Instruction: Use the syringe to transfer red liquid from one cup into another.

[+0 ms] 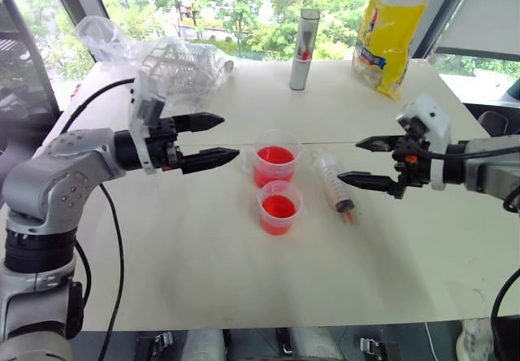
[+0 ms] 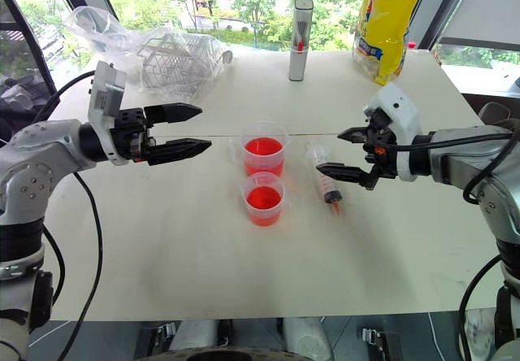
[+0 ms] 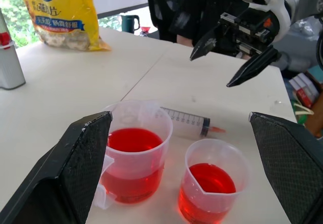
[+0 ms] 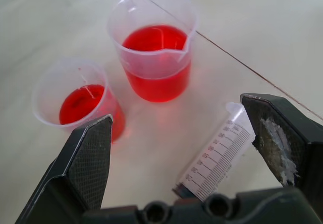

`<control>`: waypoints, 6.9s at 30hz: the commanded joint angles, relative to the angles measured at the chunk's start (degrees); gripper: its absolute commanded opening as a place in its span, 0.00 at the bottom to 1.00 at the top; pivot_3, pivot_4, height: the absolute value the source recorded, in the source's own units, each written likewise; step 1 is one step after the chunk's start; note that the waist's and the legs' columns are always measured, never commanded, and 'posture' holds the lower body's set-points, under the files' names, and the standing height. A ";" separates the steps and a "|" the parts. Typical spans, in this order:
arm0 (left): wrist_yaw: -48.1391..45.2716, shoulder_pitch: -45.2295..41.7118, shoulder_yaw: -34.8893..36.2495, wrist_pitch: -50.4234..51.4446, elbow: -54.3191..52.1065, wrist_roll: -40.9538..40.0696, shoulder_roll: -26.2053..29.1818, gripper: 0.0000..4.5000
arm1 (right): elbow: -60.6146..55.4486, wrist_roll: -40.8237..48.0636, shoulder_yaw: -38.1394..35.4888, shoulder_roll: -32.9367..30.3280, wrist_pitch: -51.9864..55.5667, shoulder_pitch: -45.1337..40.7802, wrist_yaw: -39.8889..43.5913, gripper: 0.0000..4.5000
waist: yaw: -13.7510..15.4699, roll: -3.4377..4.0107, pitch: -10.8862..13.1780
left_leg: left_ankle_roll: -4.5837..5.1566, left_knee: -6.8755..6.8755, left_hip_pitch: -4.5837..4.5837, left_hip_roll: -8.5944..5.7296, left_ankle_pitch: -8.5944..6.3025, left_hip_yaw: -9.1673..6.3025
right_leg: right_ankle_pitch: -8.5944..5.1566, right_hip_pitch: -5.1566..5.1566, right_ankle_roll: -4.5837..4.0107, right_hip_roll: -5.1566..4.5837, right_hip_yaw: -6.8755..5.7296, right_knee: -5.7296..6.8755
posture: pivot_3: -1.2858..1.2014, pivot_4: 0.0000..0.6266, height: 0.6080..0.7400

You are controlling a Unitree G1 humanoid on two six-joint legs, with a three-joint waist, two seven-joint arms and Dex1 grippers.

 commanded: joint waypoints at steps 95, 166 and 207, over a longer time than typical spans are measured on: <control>-8.83 -20.41 -7.62 -12.60 19.52 13.07 -8.71 1.00 | 29.19 -27.54 10.02 50.76 -59.29 -3.09 -13.26 0.31 | -0.26 0.00 -0.02 | -0.06 0.03 -0.09 -0.03 0.04 -0.01 | 0.01 -0.15 0.00 0.09 0.15 0.20 | 0.52 0.24 1.00; -11.12 -32.55 -6.76 -20.46 36.17 20.26 -19.06 0.01 | 25.32 -25.97 12.40 47.76 -48.22 0.26 -8.36 0.31 | -0.14 0.00 -0.02 | -0.07 0.06 -0.07 -0.06 0.04 -0.01 | 0.01 -0.10 0.00 0.10 0.15 0.22 | 0.52 0.24 1.00; -11.40 -30.98 -7.03 -18.27 34.72 19.76 -18.15 0.69 | 23.65 -25.27 11.60 47.73 -46.91 -1.15 -7.81 0.31 | -0.13 0.00 -0.02 | -0.07 0.06 -0.07 -0.06 0.04 -0.01 | 0.01 -0.10 0.00 0.10 0.15 0.22 | 0.52 0.24 1.00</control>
